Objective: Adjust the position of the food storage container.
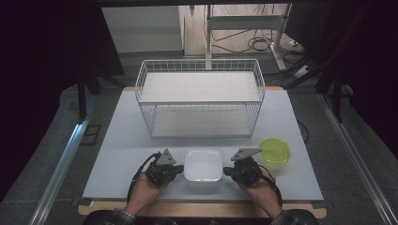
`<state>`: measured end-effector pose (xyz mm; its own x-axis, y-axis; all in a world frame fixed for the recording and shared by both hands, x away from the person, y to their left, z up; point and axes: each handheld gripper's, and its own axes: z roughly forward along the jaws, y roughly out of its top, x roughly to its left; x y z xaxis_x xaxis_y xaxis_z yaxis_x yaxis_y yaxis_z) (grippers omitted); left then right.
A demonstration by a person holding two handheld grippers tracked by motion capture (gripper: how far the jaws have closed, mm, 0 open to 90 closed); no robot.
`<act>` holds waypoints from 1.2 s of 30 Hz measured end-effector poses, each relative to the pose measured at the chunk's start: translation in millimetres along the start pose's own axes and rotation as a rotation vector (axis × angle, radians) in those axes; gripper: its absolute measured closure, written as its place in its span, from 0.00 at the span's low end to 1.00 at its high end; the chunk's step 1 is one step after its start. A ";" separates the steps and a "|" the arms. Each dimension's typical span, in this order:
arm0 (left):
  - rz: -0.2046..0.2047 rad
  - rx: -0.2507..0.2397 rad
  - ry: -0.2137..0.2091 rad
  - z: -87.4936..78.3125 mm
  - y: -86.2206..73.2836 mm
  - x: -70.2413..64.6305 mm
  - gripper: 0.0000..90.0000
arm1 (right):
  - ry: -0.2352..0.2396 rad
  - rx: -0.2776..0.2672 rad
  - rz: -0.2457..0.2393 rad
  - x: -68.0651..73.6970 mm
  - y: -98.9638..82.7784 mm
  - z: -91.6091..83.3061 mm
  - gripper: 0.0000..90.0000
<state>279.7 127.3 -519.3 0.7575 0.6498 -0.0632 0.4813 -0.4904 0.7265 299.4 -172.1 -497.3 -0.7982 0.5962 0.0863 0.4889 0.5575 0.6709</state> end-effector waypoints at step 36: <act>0.027 -0.059 0.084 -37.8 -27.2 1.0 0.06 | -0.070 -0.140 -0.032 -12.9 -18.2 -29.2 0.17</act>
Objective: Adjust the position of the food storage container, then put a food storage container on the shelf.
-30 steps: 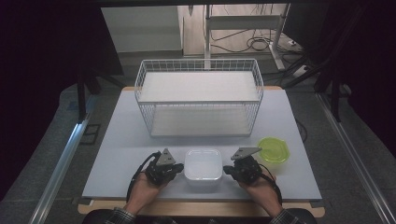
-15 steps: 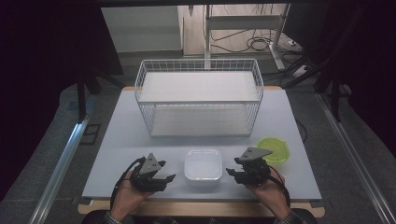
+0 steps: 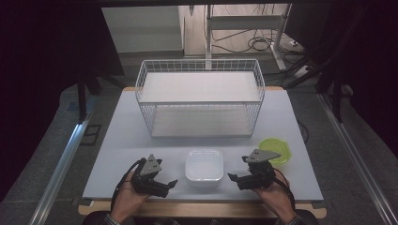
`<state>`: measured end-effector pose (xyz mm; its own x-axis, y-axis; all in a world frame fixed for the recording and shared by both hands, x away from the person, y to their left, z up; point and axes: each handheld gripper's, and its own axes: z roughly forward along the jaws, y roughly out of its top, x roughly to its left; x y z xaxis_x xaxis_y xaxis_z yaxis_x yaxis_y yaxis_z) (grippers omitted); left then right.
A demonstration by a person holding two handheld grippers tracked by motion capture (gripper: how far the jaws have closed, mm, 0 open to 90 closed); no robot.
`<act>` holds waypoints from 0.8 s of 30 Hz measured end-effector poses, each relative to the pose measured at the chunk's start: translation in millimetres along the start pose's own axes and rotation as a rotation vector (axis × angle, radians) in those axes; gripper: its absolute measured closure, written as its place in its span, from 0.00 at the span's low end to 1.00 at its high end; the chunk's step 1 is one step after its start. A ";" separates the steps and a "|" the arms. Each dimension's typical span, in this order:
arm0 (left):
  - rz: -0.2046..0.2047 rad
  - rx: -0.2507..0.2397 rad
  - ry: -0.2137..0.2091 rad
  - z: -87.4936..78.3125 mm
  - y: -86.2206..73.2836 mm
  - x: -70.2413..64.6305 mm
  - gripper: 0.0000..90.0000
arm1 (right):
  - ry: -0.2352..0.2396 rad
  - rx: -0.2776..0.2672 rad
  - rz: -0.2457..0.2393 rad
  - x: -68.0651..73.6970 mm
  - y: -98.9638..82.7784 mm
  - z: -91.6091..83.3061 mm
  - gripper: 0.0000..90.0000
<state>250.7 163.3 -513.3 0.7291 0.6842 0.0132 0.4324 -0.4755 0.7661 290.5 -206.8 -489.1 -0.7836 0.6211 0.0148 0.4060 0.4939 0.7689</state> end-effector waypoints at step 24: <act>0.037 -0.028 -0.062 8.6 20.5 -3.5 0.00 | 0.005 0.010 0.019 0.5 8.0 9.6 0.03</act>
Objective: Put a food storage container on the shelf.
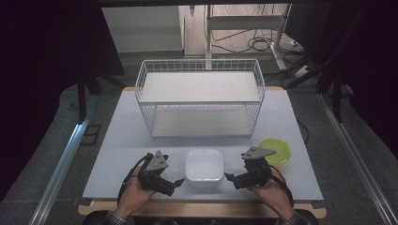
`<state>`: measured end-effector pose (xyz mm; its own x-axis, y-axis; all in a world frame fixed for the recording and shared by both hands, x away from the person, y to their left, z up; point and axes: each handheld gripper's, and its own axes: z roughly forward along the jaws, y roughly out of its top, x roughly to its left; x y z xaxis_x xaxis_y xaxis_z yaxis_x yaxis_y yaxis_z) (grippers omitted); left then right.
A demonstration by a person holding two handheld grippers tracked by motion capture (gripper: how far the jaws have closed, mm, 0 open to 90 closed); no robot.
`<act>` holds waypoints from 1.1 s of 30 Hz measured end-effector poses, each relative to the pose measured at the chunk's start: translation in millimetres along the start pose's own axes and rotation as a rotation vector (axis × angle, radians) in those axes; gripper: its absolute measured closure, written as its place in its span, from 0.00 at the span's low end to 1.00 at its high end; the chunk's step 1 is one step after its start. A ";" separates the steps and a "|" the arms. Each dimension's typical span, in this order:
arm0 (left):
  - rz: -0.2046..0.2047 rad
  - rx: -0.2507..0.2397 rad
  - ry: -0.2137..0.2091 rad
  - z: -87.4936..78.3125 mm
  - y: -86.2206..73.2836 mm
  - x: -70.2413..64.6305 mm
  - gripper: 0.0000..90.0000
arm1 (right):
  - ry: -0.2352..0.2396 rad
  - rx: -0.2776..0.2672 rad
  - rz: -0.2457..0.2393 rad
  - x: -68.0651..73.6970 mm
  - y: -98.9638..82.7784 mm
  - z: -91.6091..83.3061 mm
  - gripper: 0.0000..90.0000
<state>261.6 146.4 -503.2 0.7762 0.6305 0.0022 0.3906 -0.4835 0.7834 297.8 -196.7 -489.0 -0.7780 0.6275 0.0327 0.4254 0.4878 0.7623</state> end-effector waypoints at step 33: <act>-0.183 0.022 -0.333 40.9 23.1 22.7 0.13 | 0.250 0.081 0.164 -4.0 22.2 32.3 0.20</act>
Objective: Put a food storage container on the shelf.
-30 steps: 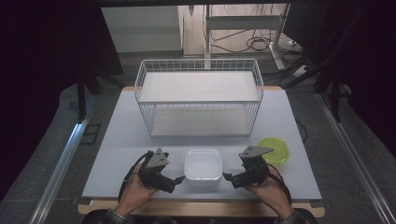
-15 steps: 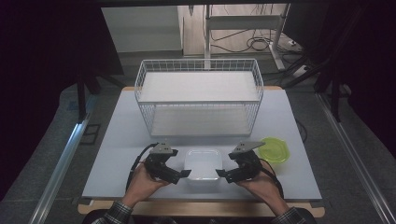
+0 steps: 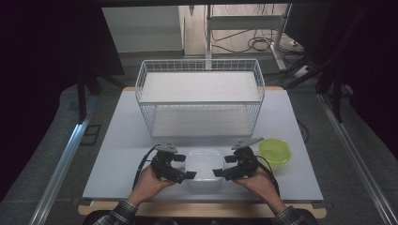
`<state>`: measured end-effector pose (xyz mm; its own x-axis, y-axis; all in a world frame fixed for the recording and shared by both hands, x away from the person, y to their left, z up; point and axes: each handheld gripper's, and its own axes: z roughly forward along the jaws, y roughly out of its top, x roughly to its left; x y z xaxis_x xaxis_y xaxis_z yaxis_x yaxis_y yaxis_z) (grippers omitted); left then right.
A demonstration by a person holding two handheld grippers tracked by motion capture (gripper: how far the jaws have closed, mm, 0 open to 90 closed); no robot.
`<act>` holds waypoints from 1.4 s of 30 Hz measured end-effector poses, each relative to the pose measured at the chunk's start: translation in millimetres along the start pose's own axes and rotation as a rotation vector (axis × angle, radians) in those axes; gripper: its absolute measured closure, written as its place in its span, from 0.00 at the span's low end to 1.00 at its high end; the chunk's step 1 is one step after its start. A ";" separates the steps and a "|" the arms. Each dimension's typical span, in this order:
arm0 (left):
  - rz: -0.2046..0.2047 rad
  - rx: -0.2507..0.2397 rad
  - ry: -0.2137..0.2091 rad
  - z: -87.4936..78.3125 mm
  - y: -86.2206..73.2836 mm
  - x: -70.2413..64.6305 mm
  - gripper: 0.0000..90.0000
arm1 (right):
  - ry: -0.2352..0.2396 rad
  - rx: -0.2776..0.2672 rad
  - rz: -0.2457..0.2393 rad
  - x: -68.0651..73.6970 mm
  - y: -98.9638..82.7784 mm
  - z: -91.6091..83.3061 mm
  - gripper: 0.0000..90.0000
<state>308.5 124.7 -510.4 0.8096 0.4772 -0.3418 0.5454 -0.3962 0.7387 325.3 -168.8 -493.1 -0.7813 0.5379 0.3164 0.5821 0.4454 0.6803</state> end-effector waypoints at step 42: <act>-0.237 -0.084 0.134 -29.4 -10.1 -29.6 0.81 | -0.057 -0.126 0.291 20.5 -13.7 -25.3 0.86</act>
<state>272.7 137.7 -490.7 0.6225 0.6504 -0.4352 0.6917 -0.1972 0.6947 295.6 -182.0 -479.2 -0.5703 0.6704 0.4747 0.7439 0.1764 0.6446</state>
